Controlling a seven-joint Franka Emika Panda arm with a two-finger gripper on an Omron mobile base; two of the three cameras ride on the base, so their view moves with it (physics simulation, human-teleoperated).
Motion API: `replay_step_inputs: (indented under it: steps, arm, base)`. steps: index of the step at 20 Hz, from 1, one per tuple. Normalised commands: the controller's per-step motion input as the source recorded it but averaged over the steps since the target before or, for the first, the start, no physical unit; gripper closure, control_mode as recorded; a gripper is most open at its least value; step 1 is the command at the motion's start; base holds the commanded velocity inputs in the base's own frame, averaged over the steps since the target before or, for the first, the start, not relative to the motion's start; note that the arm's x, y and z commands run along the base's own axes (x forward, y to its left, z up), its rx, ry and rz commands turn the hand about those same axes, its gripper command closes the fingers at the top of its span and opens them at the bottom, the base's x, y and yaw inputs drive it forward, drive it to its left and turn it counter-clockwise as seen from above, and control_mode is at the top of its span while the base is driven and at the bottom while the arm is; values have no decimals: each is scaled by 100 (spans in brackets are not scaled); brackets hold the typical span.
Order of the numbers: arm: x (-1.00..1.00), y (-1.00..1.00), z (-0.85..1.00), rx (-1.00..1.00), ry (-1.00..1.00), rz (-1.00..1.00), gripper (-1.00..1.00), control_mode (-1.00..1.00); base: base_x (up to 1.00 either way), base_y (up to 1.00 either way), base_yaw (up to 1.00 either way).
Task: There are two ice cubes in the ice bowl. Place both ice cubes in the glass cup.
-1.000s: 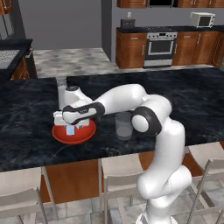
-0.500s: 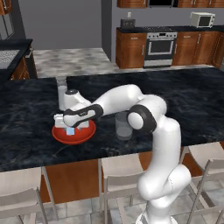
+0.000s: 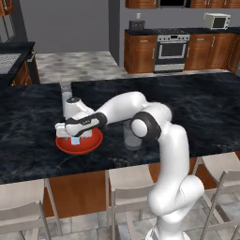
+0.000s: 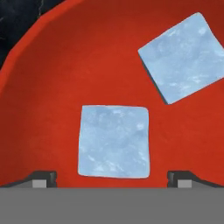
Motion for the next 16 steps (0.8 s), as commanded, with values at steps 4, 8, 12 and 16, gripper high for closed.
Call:
replay_step_inputs:
  steps: [4,8,12,16]
  arm:
    - [6,0,-28,-4,-4,0,-100,-100]
    - [13,0,-12,-3,-5,0,-100,-100]
    - [7,0,-4,0,-4,0,-100,-100]
    - [4,0,-1,0,-2,0,100,-100]
  base:
    - [0,0,0]
    - [0,0,0]
    - [0,0,0]
    - [0,0,0]
